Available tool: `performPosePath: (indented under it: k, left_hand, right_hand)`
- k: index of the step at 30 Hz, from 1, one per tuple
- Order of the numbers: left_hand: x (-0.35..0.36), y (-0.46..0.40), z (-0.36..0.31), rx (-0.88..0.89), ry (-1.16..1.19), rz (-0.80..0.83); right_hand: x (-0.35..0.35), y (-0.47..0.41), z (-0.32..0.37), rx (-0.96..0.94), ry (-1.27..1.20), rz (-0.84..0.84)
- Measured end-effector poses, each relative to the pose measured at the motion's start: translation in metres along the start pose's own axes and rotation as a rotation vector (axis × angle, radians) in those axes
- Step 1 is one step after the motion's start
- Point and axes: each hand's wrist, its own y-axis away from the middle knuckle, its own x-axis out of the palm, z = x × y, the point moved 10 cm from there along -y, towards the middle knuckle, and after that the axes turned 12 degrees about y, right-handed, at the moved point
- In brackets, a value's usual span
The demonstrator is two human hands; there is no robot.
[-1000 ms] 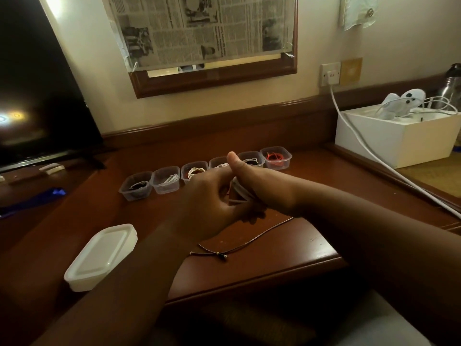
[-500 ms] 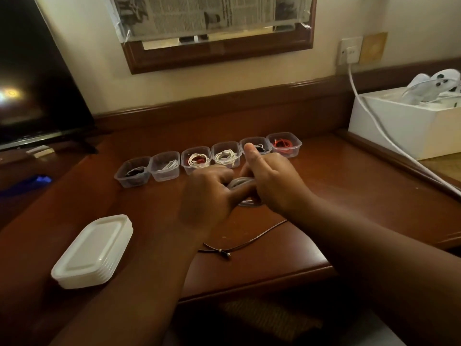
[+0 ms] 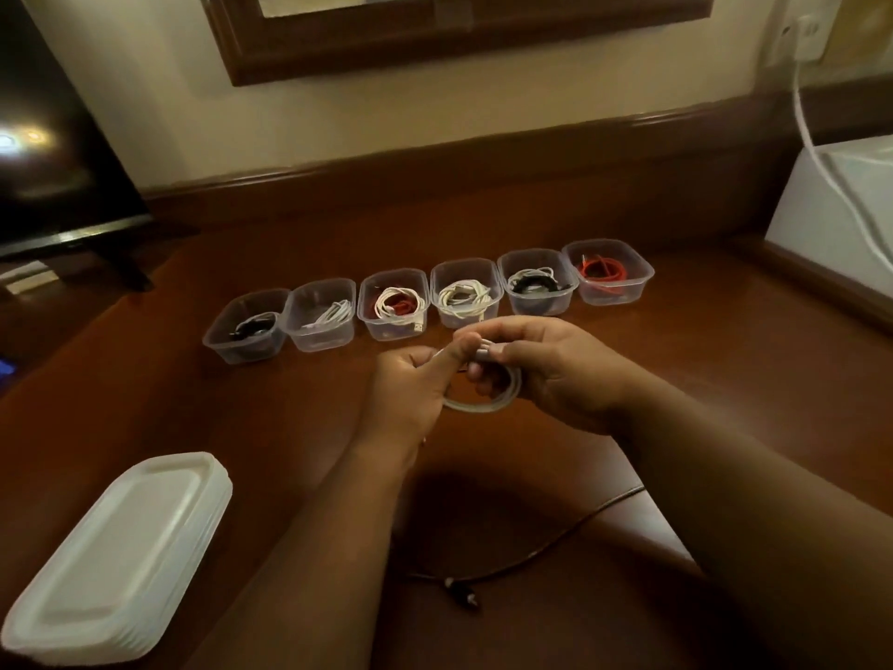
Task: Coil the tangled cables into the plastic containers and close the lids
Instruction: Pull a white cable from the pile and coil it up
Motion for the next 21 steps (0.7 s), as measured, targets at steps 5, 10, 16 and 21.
performPosePath:
  k: [5,10,16,21]
  left_hand:
    - [-0.002,-0.012,0.029,-0.071,-0.033,-0.004]
    - [0.006,-0.011,0.030,-0.118,-0.059,0.019]
    - [0.013,-0.007,0.037,-0.120,-0.192,0.075]
    - [0.012,-0.007,0.019,0.023,-0.363,0.061]
  right_hand:
    - [-0.007,-0.017,-0.018,-0.094,0.097,-0.119]
    - [-0.017,-0.015,-0.017,-0.184,0.278,-0.328]
    - [-0.028,-0.015,-0.021,-0.159,0.567,-0.390]
    - [-0.015,-0.019,-0.043,0.046,0.163,-0.197]
